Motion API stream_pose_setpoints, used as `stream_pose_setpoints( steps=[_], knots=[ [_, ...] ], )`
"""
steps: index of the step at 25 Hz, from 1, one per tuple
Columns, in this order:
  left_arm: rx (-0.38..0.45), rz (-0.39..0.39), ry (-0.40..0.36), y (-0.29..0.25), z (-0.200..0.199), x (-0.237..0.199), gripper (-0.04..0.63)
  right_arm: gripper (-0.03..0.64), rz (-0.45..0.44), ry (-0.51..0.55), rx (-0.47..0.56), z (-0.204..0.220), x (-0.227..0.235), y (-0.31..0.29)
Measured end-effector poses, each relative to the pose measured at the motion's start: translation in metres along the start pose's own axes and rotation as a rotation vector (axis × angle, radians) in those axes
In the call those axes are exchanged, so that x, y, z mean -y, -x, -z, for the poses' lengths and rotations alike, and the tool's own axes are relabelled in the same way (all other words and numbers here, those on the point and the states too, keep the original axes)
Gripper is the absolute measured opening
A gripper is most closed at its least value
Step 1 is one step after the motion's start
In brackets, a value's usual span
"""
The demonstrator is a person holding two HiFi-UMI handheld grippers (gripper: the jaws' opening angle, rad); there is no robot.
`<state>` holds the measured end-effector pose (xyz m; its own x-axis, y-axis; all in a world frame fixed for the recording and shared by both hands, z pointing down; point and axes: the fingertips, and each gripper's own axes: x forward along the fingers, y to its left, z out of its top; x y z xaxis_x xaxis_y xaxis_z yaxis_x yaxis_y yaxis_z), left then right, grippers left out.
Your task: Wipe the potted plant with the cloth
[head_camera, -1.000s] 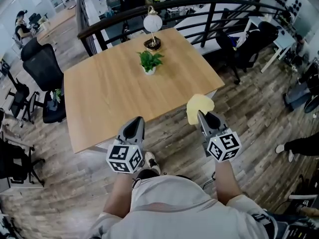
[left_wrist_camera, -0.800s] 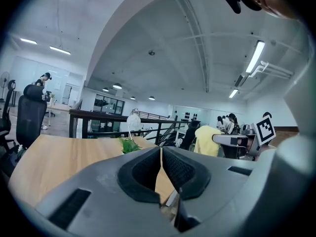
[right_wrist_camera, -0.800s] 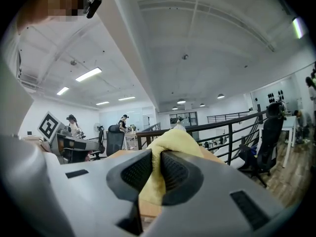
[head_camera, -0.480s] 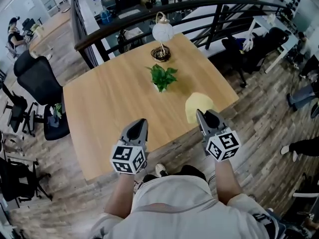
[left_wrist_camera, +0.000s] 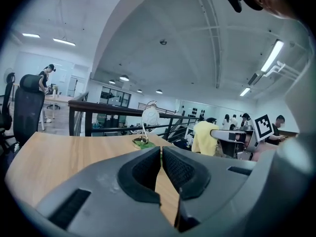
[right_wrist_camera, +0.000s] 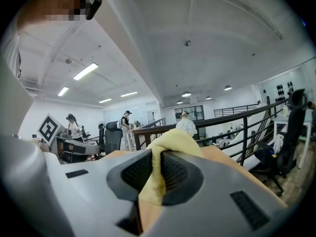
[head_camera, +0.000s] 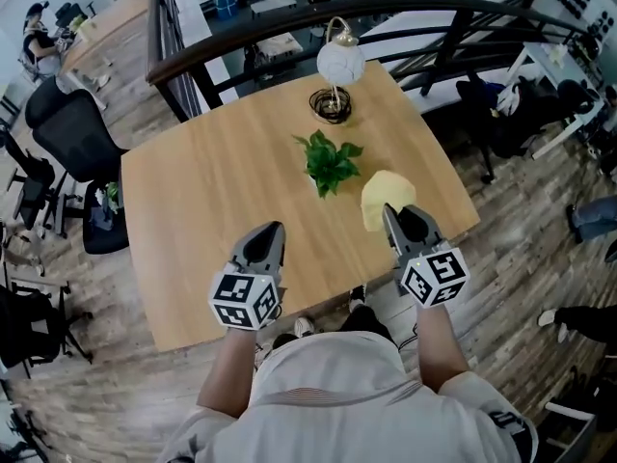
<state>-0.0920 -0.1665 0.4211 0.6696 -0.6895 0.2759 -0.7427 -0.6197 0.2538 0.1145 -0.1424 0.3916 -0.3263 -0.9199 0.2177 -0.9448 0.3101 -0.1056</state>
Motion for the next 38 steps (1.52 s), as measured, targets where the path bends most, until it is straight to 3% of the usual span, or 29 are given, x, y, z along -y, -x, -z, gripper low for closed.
stream_pose_setpoints(
  steps=[9,16,24,30,38],
  knots=[
    [-0.017,-0.182,0.041,-0.090,-0.020,-0.019,0.023,0.094,-0.183,-0.016,-0.029,-0.014,0.086,-0.093],
    [-0.049,-0.264,0.105,-0.122,-0.008,-0.038,0.023,0.094,-0.275,-0.035,-0.101,0.005,0.106,-0.138],
    [-0.114,-0.204,0.150,-0.152,0.025,-0.064,0.023,0.094,-0.260,-0.050,-0.159,0.027,0.097,-0.153],
    [-0.295,-0.100,0.322,-0.195,0.096,-0.084,0.025,0.094,-0.236,-0.055,-0.190,0.038,0.089,-0.157],
    [-0.343,-0.063,0.459,-0.229,0.120,-0.102,0.025,0.094,-0.219,-0.065,-0.234,0.056,0.090,-0.159]
  ],
)
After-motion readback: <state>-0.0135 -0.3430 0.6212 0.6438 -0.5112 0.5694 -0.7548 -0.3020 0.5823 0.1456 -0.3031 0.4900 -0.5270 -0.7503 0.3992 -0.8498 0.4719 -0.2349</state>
